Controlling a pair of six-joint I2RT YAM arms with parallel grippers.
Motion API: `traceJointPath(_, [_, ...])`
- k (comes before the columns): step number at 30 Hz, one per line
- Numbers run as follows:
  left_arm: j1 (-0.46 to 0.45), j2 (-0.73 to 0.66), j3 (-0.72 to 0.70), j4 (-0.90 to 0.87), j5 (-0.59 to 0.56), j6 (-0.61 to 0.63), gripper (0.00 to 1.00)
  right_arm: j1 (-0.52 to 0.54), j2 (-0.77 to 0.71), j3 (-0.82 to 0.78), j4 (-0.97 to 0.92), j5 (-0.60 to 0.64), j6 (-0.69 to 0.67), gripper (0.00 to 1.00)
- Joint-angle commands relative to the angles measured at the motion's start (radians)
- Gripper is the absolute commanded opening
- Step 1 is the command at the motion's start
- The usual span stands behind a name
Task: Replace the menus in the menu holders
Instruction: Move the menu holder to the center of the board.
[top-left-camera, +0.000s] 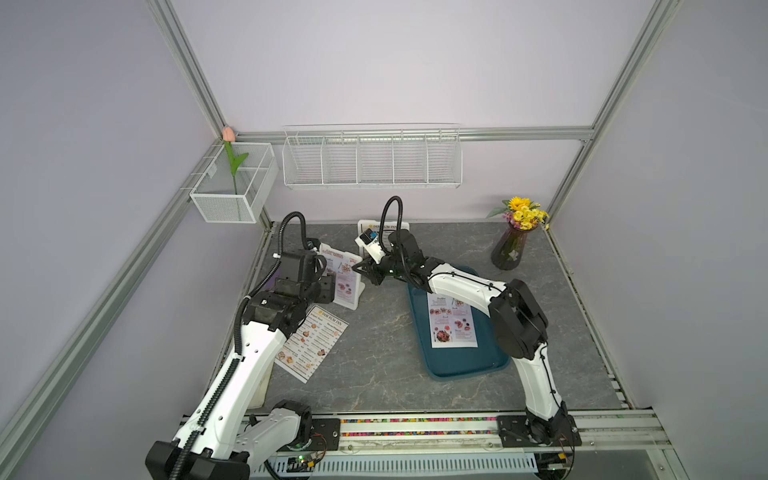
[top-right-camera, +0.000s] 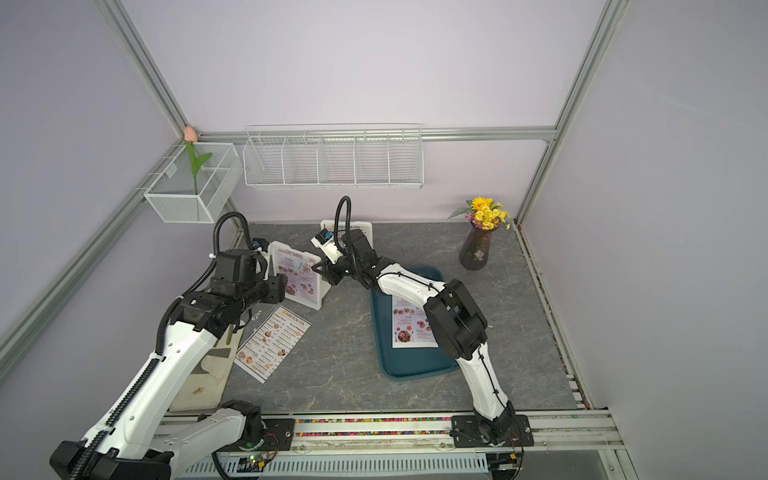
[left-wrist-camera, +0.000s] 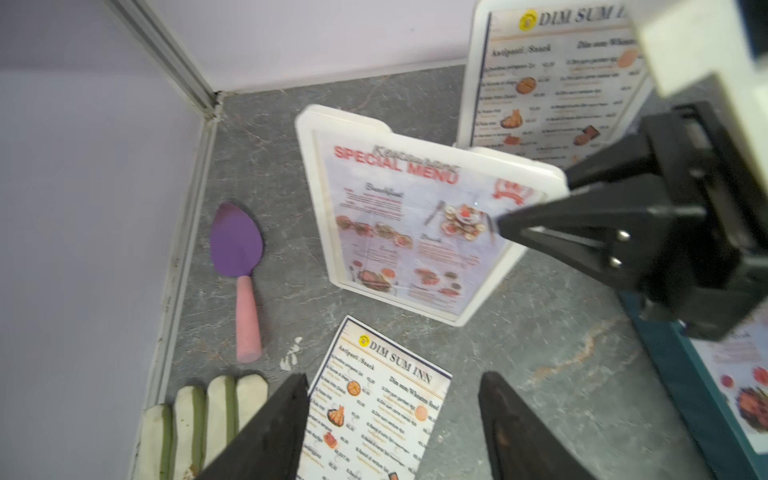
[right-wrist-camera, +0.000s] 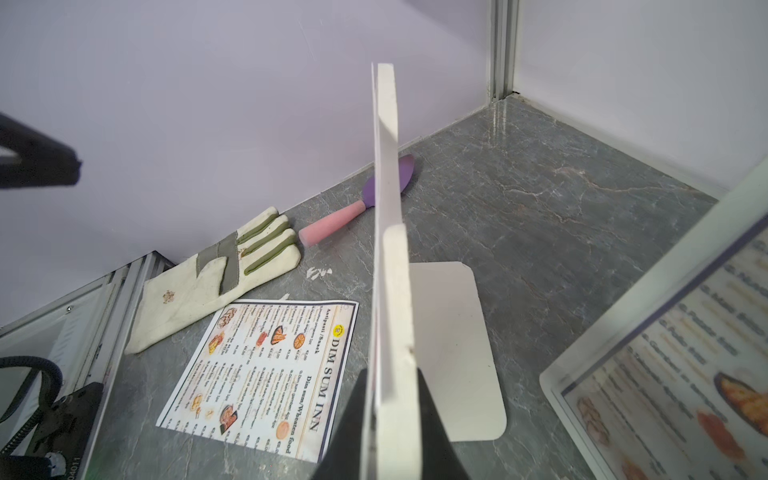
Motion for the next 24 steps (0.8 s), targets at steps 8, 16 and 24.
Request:
traceJointPath(8, [-0.053, -0.022, -0.099, -0.003, 0.164, -0.072, 0.66, 0.009, 0.116, 0.142, 0.018, -0.042, -0.009, 0.32])
traceJointPath(16, [-0.135, 0.025, -0.207, 0.166, 0.256, -0.171, 0.61, -0.029, -0.032, 0.026, 0.003, -0.075, -0.013, 0.64])
traceJointPath(24, [-0.148, 0.170, -0.243, 0.365, 0.237, -0.205, 0.57, -0.130, -0.313, -0.269, -0.073, -0.038, -0.054, 0.70])
